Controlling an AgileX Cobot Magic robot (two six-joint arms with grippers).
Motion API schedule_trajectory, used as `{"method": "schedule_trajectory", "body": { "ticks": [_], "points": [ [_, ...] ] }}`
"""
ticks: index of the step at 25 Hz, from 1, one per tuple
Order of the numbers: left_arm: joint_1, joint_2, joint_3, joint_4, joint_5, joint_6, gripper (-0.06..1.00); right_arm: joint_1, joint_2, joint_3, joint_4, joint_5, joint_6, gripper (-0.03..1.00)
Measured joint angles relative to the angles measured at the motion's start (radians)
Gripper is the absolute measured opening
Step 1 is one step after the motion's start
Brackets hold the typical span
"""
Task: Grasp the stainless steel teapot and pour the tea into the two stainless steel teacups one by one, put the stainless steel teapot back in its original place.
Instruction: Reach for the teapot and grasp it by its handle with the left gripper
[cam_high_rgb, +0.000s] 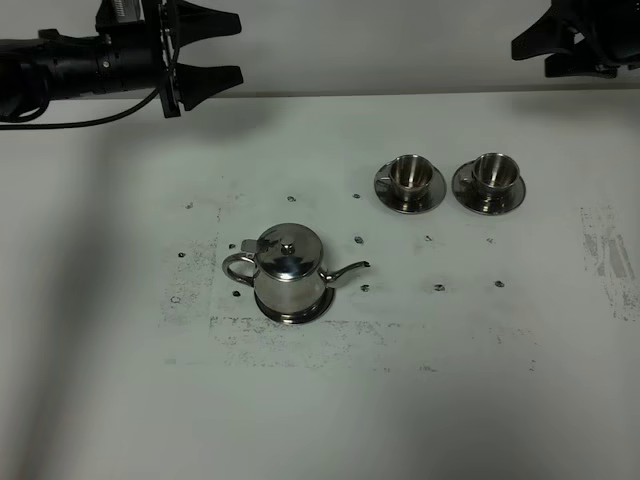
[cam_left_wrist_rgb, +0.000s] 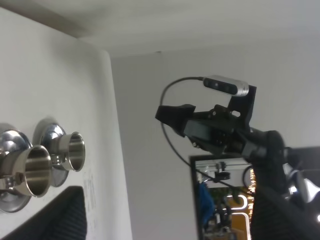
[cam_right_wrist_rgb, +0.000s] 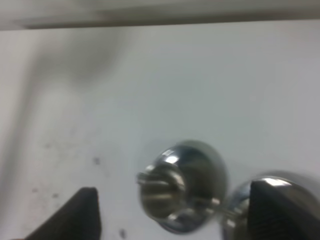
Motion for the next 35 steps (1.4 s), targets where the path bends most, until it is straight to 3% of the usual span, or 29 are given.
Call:
{"method": "schedule_trajectory", "body": {
  "ticks": [5, 8, 24, 29, 35],
  "points": [
    [0.0, -0.033, 0.0, 0.057, 0.001, -0.006, 0.65, 0.0, -0.115, 0.016, -0.272, 0.003, 0.131, 0.59],
    [0.0, -0.034, 0.0, 0.071, 0.001, -0.007, 0.65, 0.005, -0.212, 0.082, -0.351, 0.004, 0.156, 0.59],
    [0.0, -0.034, 0.0, 0.119, 0.001, -0.007, 0.65, 0.006, -0.8, 0.732, -0.434, -0.007, 0.103, 0.59],
    [0.0, -0.034, 0.0, 0.124, 0.001, 0.003, 0.65, 0.006, -1.037, 0.96, -0.491, -0.187, 0.131, 0.59],
    [0.0, -0.034, 0.0, 0.124, 0.001, 0.013, 0.65, 0.006, -1.311, 1.128, -0.526, -0.387, 0.193, 0.59]
  ]
}}
